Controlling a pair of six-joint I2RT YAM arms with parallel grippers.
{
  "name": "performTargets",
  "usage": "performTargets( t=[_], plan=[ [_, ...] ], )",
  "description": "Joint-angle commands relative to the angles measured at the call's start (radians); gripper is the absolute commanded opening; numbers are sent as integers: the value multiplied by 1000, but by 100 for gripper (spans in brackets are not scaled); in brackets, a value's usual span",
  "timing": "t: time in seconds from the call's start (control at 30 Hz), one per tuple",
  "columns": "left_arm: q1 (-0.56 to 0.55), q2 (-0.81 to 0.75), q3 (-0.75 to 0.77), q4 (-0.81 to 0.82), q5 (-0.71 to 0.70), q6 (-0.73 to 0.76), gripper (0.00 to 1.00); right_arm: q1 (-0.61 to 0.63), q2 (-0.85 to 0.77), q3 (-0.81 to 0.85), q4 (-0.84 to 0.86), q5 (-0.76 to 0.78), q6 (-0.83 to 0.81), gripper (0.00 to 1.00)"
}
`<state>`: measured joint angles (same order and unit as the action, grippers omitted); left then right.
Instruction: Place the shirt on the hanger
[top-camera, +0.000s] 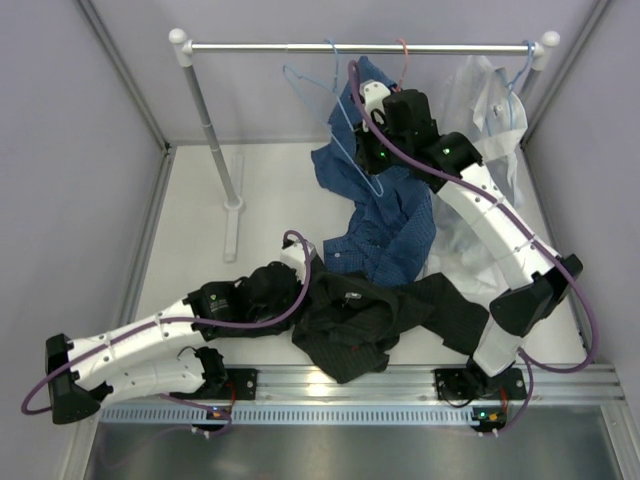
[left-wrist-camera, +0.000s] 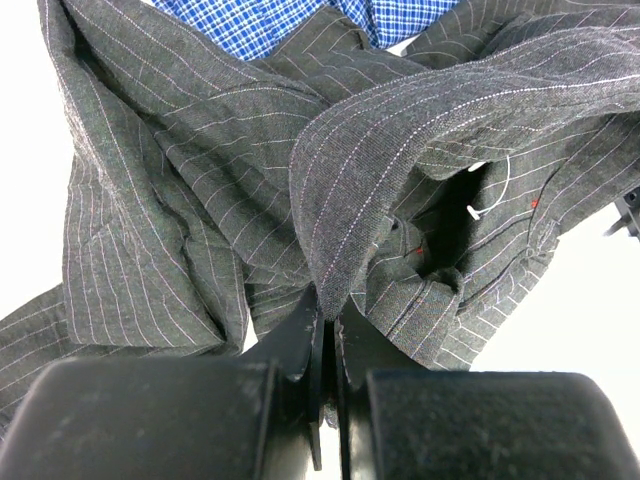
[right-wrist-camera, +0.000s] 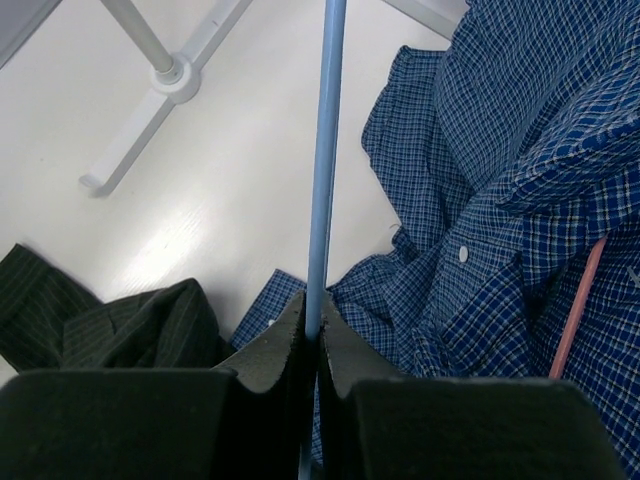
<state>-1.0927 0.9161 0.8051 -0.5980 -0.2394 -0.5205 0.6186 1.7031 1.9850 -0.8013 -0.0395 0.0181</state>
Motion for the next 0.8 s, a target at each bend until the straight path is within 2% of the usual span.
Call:
performTargets(
  t=[0.0,0.03,0.37,0.77],
  plan=[
    [4,-14,-4,4,9,1,0,-10,-17,49,2,-17,-10,3],
    [4,-14,-6,4,9,-3,0,-10,-23,48,1,-16,-7,0],
    [4,-46,-10,14,-12,-16,0,-2,-123,-55,177,20,85,0],
    [4,-83,-27,20,-26,-35,0,-3,-163,-41,286,-13,160,0]
  ],
)
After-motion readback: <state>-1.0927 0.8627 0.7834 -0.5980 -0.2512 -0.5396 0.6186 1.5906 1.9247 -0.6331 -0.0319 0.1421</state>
